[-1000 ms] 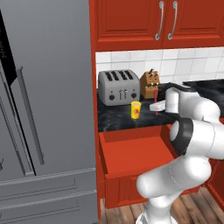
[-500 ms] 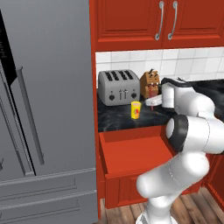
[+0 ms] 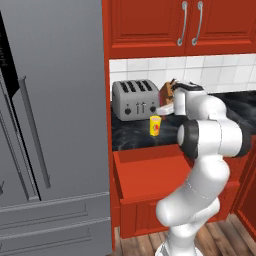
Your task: Pick up the straw from the left drawer and put it inside the smoothie cup.
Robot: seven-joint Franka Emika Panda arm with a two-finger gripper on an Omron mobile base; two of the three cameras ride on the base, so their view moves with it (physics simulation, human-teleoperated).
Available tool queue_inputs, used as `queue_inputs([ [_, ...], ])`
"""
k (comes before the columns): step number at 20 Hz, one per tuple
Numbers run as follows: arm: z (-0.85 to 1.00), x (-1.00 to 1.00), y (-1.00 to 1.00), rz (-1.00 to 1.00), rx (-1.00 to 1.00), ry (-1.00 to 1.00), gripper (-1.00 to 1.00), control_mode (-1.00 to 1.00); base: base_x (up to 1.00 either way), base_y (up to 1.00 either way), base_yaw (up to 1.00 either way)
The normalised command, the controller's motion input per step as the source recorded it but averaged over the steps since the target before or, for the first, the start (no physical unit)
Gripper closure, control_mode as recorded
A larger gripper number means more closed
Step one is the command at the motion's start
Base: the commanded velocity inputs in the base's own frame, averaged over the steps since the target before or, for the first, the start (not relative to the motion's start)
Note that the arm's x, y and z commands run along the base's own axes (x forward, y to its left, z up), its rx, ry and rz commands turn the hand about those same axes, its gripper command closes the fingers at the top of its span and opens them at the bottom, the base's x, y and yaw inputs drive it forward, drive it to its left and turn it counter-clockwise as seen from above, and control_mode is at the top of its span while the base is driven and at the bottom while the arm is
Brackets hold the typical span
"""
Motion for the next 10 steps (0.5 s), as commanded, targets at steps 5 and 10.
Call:
queue_inputs([
  [5, -0.03, 0.57, 0.02, 0.09, 0.0, 0.0, 1.0, -1.0, 0.0, 0.0, 0.0],
  [10, -0.15, 0.56, 0.0, 0.08, 0.01, 0.0, 1.0, -1.0, 0.0, 0.0, 0.0],
])
